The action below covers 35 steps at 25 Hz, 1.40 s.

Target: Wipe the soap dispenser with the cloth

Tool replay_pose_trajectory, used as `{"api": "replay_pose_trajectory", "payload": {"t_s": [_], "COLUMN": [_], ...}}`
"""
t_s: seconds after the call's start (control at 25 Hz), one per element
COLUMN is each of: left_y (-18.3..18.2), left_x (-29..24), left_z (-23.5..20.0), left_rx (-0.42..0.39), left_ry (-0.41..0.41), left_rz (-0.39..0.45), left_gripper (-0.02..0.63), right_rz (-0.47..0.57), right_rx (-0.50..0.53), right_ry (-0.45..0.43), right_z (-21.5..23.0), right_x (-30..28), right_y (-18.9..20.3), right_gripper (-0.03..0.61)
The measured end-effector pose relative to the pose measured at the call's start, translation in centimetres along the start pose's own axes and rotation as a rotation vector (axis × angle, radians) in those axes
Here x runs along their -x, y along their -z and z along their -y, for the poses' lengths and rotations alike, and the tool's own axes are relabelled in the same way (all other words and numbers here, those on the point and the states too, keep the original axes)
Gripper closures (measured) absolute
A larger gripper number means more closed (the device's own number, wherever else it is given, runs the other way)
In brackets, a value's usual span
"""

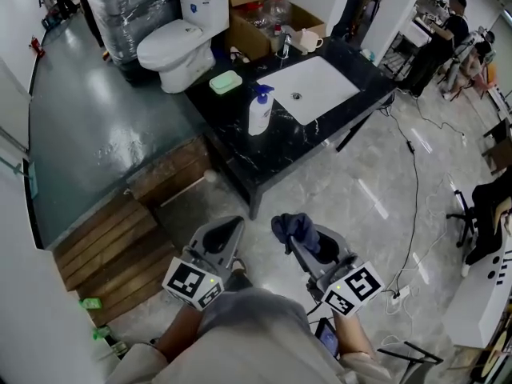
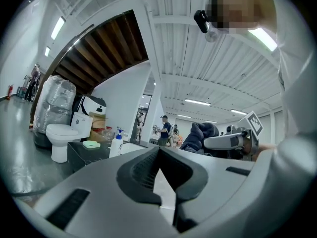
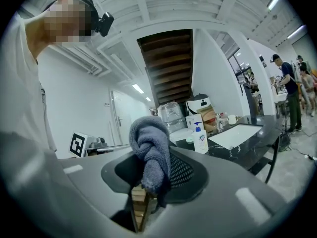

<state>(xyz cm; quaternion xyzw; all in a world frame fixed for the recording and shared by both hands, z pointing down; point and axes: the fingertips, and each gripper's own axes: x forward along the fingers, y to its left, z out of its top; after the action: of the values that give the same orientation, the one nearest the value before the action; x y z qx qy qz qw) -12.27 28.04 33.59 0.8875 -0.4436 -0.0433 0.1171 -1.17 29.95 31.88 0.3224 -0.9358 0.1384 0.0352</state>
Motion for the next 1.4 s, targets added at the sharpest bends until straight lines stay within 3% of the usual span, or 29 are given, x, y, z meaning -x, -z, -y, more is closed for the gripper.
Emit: {"api": "replay_pose_trajectory", "payload": {"t_s": [0.6,1.4], "left_y": [-1.6,-2.4], "left_x": [-1.2,-12.1], "left_z": [-3.6,-10.1], "left_rx": [-0.003,0.009], "left_ry": [0.026,0.032], "left_rz": [0.012,-0.04], "left_gripper": [0.607,0.607], "right_rz": [0.073,0.006], "right_rx": [-0.009,-0.039], "right_ry": [-0.036,-0.016], "right_z": [0.3,11.2], "right_x": [-3.9,-10.8], "right_y": [-2.3,-3.5], "right_gripper": [0.46,0.463]}}
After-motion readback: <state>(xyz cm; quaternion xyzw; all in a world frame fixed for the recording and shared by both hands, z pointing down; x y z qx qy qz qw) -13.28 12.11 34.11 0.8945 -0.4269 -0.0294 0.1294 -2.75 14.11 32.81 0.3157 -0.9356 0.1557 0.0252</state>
